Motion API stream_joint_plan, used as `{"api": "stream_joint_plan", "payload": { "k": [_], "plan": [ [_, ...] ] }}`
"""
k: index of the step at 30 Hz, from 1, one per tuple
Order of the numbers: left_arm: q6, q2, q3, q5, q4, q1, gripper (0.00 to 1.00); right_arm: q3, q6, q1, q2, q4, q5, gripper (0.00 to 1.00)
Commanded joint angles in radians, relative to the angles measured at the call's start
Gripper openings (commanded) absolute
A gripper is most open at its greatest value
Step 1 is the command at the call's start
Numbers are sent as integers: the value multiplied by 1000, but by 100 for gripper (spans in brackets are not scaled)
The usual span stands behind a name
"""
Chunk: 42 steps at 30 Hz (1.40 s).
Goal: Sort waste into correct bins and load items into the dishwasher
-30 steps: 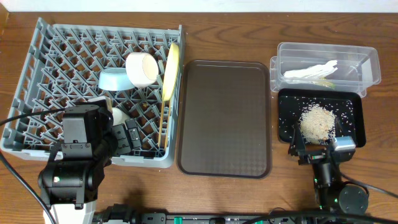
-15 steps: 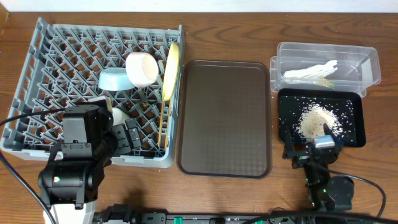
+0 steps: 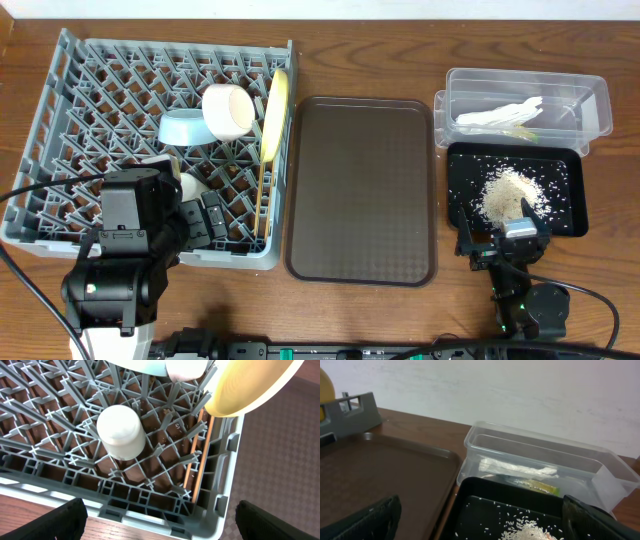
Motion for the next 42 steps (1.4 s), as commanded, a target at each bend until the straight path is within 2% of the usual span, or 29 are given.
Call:
{"api": "stream_joint_plan", "payload": {
  "k": [1, 33, 35, 39, 42],
  "plan": [
    [17, 0, -3, -2, -1, 1, 97, -1, -11, -25, -7, -4, -4, 99],
    [17, -1, -3, -2, -2, -1, 97, -1, -11, -25, -7, -5, -4, 99],
    [48, -13, -4, -27, -5, -2, 98, -1, -11, -25, -7, -5, -4, 99],
    [82, -91, -54, -36, 37, -2, 97, -1, -11, -25, -7, -5, -4, 99],
    [72, -240, -227, -28, 177, -4, 98, -1, -11, -25, -7, -5, -4, 99]
  ]
}}
